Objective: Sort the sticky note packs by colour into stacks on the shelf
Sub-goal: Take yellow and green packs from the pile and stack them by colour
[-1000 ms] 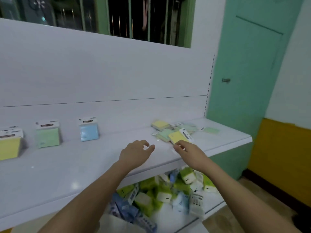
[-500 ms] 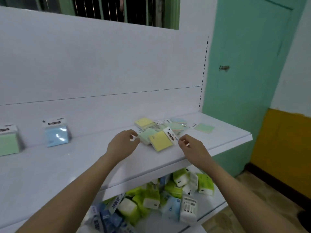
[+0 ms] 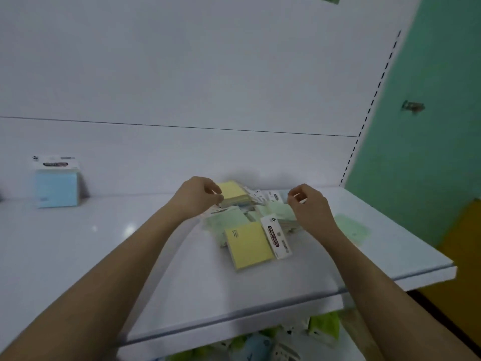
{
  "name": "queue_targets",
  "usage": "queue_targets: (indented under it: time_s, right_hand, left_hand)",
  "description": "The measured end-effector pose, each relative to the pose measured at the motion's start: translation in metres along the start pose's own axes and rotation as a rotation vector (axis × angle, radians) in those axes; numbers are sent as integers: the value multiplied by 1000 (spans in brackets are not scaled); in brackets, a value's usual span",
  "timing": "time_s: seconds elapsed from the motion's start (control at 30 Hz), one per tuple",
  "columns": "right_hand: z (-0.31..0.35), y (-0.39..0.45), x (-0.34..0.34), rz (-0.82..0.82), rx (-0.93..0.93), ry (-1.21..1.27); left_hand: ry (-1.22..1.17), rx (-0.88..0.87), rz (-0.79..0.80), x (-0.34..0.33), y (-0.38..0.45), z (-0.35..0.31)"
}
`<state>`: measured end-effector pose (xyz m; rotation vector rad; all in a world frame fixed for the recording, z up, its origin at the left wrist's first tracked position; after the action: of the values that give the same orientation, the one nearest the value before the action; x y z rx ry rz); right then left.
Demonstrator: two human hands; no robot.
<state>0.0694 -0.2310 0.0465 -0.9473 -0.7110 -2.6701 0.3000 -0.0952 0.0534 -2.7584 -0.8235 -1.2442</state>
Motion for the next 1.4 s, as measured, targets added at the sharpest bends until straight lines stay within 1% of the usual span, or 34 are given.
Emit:
queue_targets:
  time_s: [0.17, 0.23, 0.3, 0.4, 0.47, 0.57, 0.63, 0.87, 0.97, 1.07, 1.13, 1.2, 1.33, 1.4]
  right_hand:
    - [20, 28, -33, 140, 113, 34]
    - [31, 38, -47, 182, 152, 47]
    - [36, 48, -63, 225, 158, 50]
    - [39, 61, -85, 278, 118, 57]
    - [40, 65, -98, 319, 100, 6]
    - [37, 65, -110, 394, 98, -139]
    - [35, 64, -113, 412, 106, -199]
    - [29, 66, -107, 414, 117, -118]
    - [32, 65, -100, 353, 160, -36]
    - [37, 65, -88, 287, 185, 172]
    - [37, 64, -82, 299, 149, 379]
    - [38, 63, -80, 316, 121, 525]
    - [35, 65, -76, 289, 60, 675]
    - [29, 66, -77, 282, -35, 749]
  left_hand:
    - [-42, 32, 92, -17, 2, 11]
    - [-13, 47, 141, -21, -1, 14]
    - [26, 60, 188, -22, -6, 17]
    - [53, 87, 228, -22, -14, 21]
    - [43, 90, 233, -21, -14, 22]
    - [18, 72, 238, -22, -11, 22]
    - [-2, 67, 232, -22, -10, 24]
    - [-102, 66, 160, -18, -7, 28]
    - [-138, 58, 102, -14, -5, 30]
    - [-231, 77, 59, -9, -4, 34]
    - [-346, 107, 54, -7, -4, 36]
    - [-448, 144, 47, -5, -6, 39]
    - [-548, 148, 29, 0, -9, 39]
    - [-557, 117, -37, 6, -8, 38]
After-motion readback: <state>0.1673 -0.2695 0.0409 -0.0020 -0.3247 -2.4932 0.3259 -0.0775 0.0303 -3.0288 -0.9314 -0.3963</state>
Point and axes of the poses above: each hand's wrist, its own y-axis towards the middle knuckle, its own x-axis out of the back of the hand, z = x × y, the point moved 6 cm from there along y, towards the middle knuckle
